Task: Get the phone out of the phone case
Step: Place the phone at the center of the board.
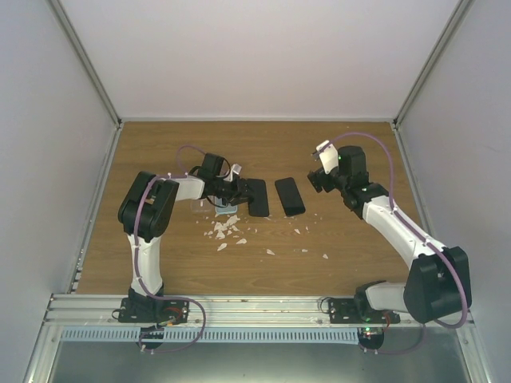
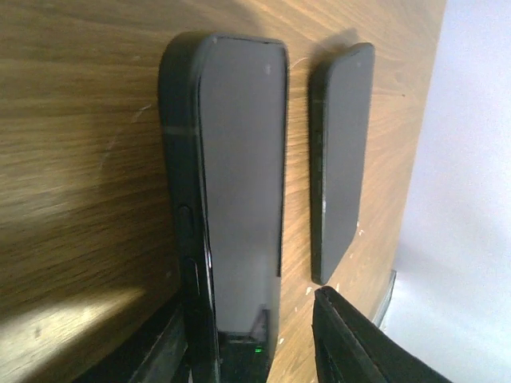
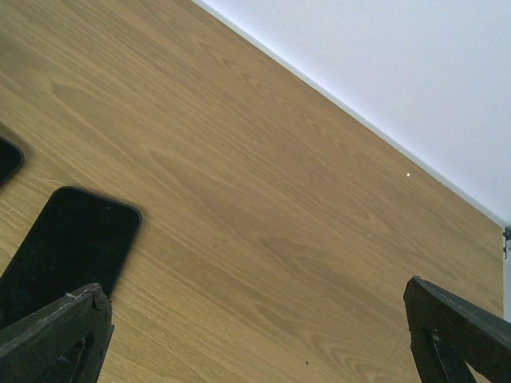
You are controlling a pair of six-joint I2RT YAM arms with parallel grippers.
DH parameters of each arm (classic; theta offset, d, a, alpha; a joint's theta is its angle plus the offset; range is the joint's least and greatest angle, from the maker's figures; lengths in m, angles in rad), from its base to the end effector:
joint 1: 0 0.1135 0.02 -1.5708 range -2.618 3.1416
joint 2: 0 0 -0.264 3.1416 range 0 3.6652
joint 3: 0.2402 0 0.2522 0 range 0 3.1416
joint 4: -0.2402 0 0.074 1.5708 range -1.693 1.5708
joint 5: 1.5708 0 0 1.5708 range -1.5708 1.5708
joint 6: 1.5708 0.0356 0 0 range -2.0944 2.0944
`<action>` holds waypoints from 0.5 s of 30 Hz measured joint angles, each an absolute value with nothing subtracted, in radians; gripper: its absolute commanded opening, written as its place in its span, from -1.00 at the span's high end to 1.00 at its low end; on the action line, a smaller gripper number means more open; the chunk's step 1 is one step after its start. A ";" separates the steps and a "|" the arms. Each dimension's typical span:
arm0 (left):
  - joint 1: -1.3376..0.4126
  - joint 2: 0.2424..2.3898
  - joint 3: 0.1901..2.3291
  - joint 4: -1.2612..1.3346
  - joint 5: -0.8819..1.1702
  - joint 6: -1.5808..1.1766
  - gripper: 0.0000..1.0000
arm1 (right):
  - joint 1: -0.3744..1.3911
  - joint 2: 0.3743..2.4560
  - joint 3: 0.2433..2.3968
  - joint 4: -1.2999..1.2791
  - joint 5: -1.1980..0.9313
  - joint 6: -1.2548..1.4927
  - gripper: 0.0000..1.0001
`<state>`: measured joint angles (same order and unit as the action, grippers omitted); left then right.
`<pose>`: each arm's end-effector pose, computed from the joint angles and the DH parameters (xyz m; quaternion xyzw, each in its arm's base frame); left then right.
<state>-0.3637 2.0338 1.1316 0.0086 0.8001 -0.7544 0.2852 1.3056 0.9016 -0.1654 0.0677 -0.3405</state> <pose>0.3636 -0.1657 0.1177 -0.0417 0.8773 -0.4737 0.0645 0.2808 0.0798 0.2681 -0.2544 0.8392 -0.0429 0.4788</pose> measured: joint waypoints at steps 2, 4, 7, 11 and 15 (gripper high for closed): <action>-0.364 2.034 1.134 -0.014 0.785 -0.748 0.09 | 0.285 1.306 0.905 -0.165 0.066 -0.339 -0.99; -0.364 2.034 1.136 -0.029 0.775 -0.743 0.01 | 0.285 1.306 0.906 -0.165 0.065 -0.339 -0.99; -0.364 2.034 1.142 -0.042 0.768 -0.740 -0.10 | 0.285 1.306 0.906 -0.165 0.060 -0.338 -0.99; -0.364 2.028 1.147 -0.046 0.763 -0.736 -0.21 | 0.285 1.307 0.906 -0.166 0.052 -0.332 -0.99; -0.367 2.004 1.147 -0.080 0.728 -0.719 -0.32 | 0.285 1.308 0.906 -0.166 0.046 -0.329 -0.99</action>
<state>-0.3672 2.0037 1.1465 -0.0803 0.7280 -0.7193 0.2848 1.3083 0.9058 -0.1661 0.0460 -0.3286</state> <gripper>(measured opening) 0.631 0.995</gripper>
